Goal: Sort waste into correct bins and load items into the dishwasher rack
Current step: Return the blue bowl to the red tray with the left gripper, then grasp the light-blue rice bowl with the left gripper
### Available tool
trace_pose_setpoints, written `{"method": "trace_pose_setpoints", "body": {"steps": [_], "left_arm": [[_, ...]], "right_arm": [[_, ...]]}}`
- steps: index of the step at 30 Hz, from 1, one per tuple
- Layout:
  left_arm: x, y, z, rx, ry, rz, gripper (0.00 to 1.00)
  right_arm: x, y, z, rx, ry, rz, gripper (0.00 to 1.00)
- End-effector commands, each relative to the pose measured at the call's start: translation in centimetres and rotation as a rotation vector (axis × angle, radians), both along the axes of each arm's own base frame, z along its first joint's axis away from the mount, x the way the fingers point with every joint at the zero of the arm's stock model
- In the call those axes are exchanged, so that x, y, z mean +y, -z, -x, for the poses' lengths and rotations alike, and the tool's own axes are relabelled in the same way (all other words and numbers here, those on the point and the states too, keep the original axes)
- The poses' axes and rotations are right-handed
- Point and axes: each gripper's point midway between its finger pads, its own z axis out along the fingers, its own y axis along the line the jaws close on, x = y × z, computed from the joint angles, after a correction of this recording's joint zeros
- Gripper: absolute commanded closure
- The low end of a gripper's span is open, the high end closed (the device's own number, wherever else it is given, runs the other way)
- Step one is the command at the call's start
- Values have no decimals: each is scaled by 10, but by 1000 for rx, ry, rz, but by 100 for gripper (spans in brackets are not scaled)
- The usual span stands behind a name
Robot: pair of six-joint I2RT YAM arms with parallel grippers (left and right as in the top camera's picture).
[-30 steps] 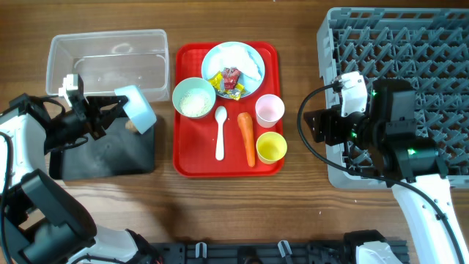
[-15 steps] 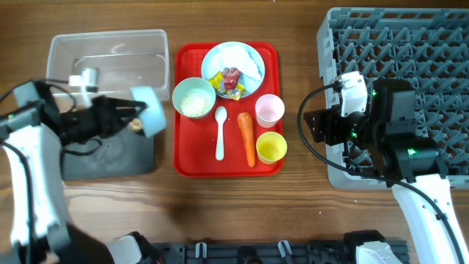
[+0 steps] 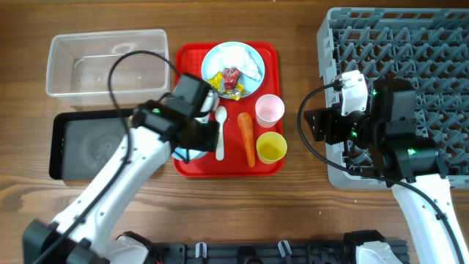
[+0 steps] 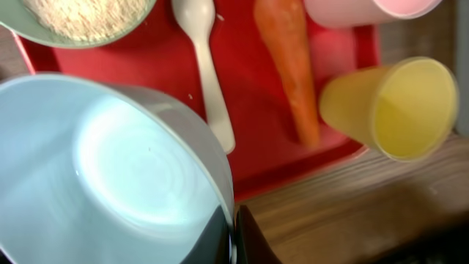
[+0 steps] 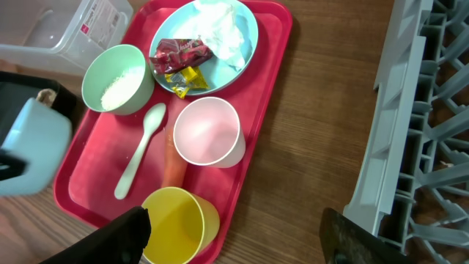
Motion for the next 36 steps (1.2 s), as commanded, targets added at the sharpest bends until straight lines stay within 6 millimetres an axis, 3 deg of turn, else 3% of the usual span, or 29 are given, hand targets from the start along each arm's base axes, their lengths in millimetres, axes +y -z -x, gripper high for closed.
{"method": "trace_pose_setpoints", "body": {"steps": [1, 4, 7, 13, 14, 16, 17, 21, 24, 26, 29, 33, 36], "left_arm": [[-9, 36, -4, 6, -20, -119, 96], [-17, 56, 1, 50, 8, -158, 96], [-5, 74, 2, 90, -46, -242, 96], [6, 80, 2, 96, -78, -306, 96], [6, 80, 2, 97, -77, -306, 89], [5, 80, 3, 101, -76, -300, 58], [5, 80, 3, 102, -76, -299, 50], [-3, 76, 3, 109, -66, -263, 44], [-17, 53, -19, 47, -57, -201, 41], [-25, 32, -44, -35, -46, -162, 36], [-26, 23, -70, -120, -37, -126, 36], [-8, 43, -97, -126, -61, -143, 38], [2, 73, -108, -89, -45, -175, 40]], "right_arm": [[-1, -7, -4, -21, 2, 12, 23], [-1, -6, -3, -11, 1, 15, 23], [-1, -4, -1, -5, 0, 17, 23], [-1, -5, -2, -5, 0, 16, 24], [-1, -5, -2, -5, 0, 16, 23], [-1, -5, -2, -6, 0, 16, 23], [-1, -5, -2, -6, 1, 16, 23], [-1, -5, -2, -7, 1, 16, 23], [-1, -5, -2, -10, 0, 15, 23], [-1, -5, -2, -9, 1, 15, 23], [-1, -5, -2, -9, 1, 15, 23], [-1, -5, -2, -9, 1, 15, 23], [-1, -5, -2, -8, 1, 15, 23]]}}
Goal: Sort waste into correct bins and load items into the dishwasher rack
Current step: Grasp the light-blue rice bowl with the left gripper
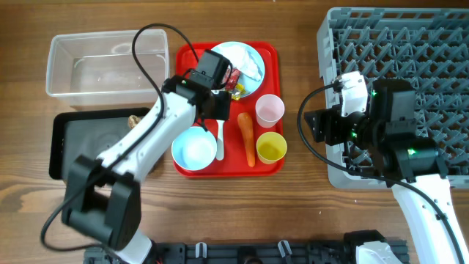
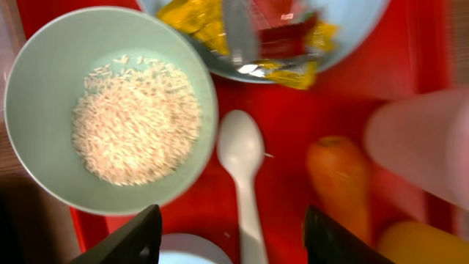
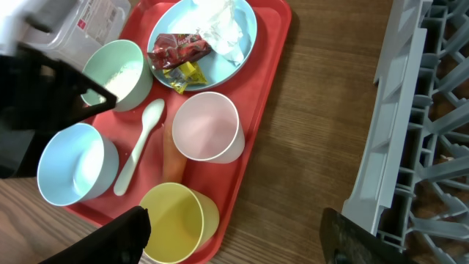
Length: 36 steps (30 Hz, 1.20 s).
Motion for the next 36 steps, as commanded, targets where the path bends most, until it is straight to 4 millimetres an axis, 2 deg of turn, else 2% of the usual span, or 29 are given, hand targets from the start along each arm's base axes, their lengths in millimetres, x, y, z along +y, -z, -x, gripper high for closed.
{"method": "trace_pose_setpoints", "body": {"steps": [1, 5, 7, 10, 13, 17, 20, 21, 22, 25, 31, 36], "left_arm": [[11, 36, -8, 60, 39, -54, 41], [9, 52, -11, 76, 40, -61, 43], [8, 55, -14, 73, 39, -61, 47], [8, 56, -17, 63, 37, -56, 64], [7, 55, -18, 57, 37, -53, 74], [7, 57, -18, 62, 37, -56, 75], [9, 70, -15, 92, 38, -69, 75], [9, 75, -14, 103, 38, -74, 76], [10, 80, -13, 114, 37, -78, 83], [9, 79, -13, 111, 38, -77, 95], [8, 75, -15, 102, 38, -73, 96], [7, 50, -18, 72, 33, -58, 96]], "right_arm": [[0, -7, -4, -20, -2, 11, 23], [0, -7, -4, -20, -2, 12, 23], [0, -7, -4, -20, -2, 12, 23], [-1, -7, -4, -20, -1, 13, 23], [-1, -7, -4, -21, 0, 15, 23], [-1, -7, -4, -20, 0, 15, 23], [-1, -7, -4, -20, 0, 15, 23], [-1, -7, -4, -20, 0, 15, 23], [-1, -7, -4, -20, 0, 15, 23], [-1, -7, -4, -20, 0, 15, 23], [-1, -7, -4, -21, 0, 15, 23], [-1, -7, -4, -20, 0, 15, 23]]}}
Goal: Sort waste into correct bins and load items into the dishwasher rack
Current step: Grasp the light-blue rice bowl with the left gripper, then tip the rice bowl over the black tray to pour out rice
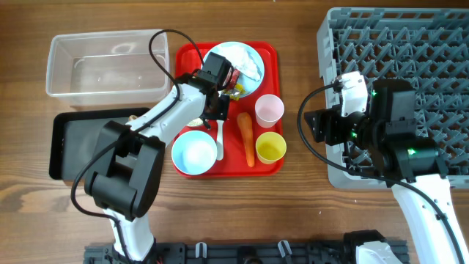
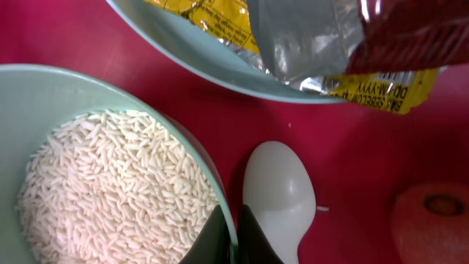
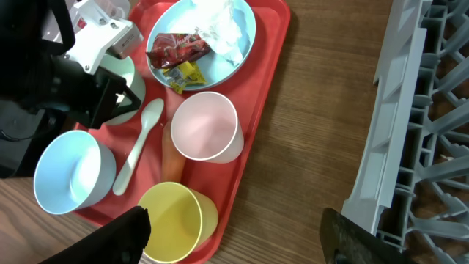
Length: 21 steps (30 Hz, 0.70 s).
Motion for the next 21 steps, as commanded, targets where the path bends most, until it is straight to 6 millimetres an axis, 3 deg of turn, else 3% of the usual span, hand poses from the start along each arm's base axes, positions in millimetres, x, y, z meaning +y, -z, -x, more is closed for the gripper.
{"method": "trace_pose_setpoints", "body": {"steps": [1, 5, 8, 13, 16, 21], "left_arm": [[3, -28, -2, -24, -16, 18, 96], [6, -78, 0, -87, -51, 59, 96], [20, -114, 12, -117, -129, 101, 96], [50, -150, 43, -73, -202, 173, 96], [84, -163, 60, -26, -299, 222, 96], [129, -159, 71, 80, -415, 414, 96]], "right_arm": [[-1, -7, -4, -21, 0, 15, 23], [-1, -7, -4, -21, 2, 18, 23], [-1, -7, -4, -21, 2, 18, 23], [-1, -7, -5, -22, 2, 18, 23], [-5, -6, -6, -25, 15, 37, 23], [-5, -6, -6, -25, 14, 36, 23]]}}
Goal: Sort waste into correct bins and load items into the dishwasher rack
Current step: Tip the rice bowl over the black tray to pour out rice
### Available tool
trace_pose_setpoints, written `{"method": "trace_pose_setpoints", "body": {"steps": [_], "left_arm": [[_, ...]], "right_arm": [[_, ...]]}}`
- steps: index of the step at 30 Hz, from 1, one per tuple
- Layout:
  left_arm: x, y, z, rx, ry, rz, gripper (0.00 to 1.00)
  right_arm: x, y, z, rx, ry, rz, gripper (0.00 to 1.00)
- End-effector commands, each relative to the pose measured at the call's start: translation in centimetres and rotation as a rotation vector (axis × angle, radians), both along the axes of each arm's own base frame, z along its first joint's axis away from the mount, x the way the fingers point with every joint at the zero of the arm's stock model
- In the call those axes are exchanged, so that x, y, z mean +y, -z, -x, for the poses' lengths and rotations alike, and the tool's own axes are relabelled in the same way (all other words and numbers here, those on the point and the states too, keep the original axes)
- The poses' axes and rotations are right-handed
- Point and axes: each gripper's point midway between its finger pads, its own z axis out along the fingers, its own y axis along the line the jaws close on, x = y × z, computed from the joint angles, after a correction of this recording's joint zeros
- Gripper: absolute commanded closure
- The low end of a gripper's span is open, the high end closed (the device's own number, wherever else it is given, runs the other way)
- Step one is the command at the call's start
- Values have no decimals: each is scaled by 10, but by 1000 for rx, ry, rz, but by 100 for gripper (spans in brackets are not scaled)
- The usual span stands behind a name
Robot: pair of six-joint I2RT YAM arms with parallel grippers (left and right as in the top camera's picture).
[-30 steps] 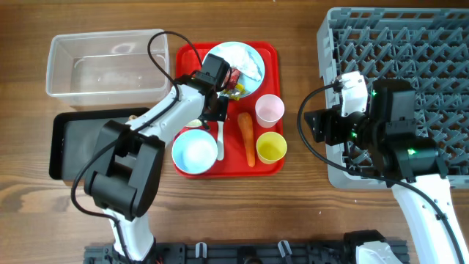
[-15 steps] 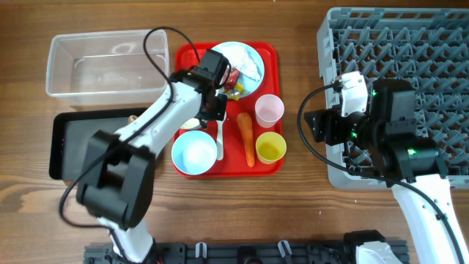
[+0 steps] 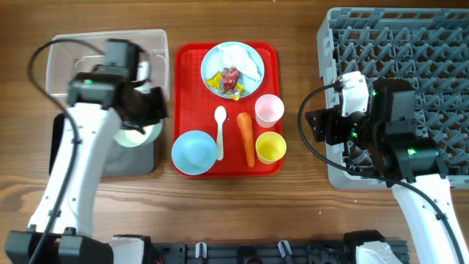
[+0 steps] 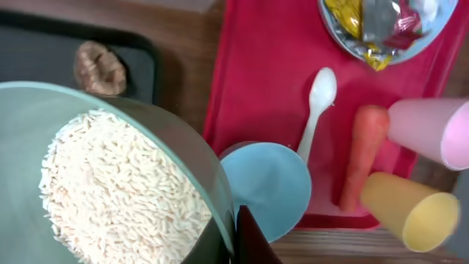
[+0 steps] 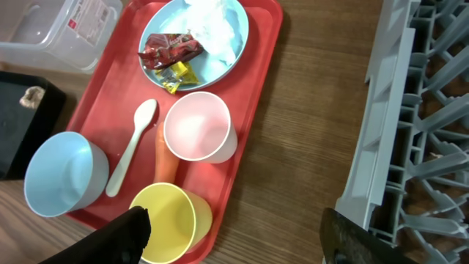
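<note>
A pale green bowl of rice [image 4: 110, 191] hangs over the right end of the black tray [image 3: 60, 147], and my left gripper [image 4: 234, 236] is shut on its rim. The bowl [image 3: 139, 136] is level and off the red tray [image 3: 189, 66]. On that tray are a blue plate [image 3: 249, 55] with wrappers and tissue, a white spoon [image 3: 220, 132], a carrot [image 3: 247, 138], a pink cup [image 3: 269, 110], a yellow cup [image 3: 271, 147] and an empty blue bowl [image 3: 193, 152]. My right gripper [image 5: 234, 229] stands open over the wood between the tray and the rack.
A clear plastic bin [image 3: 73, 59] stands behind the black tray. A small brown scrap [image 4: 94, 67] lies in the black tray. The grey dishwasher rack [image 3: 432, 44] fills the right side, its edge close to my right arm.
The rice bowl was on the red tray with my left gripper shut on its rim. Now it is off the tray, held over the black tray's right end. The right arm has not moved.
My left gripper was shut on the blue bowl at the red tray's front left. Then the blue bowl stood on the tray and the gripper was open above the rice bowl. Then it shut on that bowl's rim, and now holds it over the black tray.
</note>
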Motion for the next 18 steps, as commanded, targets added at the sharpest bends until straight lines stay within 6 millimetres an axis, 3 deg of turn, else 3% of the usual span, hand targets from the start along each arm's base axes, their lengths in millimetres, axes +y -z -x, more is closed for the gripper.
{"method": "trace_pose_setpoints", "body": {"steps": [1, 11, 18], "left_arm": [[15, -7, 2, -14, -25, 239, 96], [80, 6, 16, -223, -153, 783, 96], [87, 10, 11, -389, -136, 975, 96]], "right_arm": [[-1, -7, -4, -23, -2, 18, 23], [-1, -7, -4, -23, -1, 17, 23], [-1, -7, -4, -23, -2, 18, 24]]}}
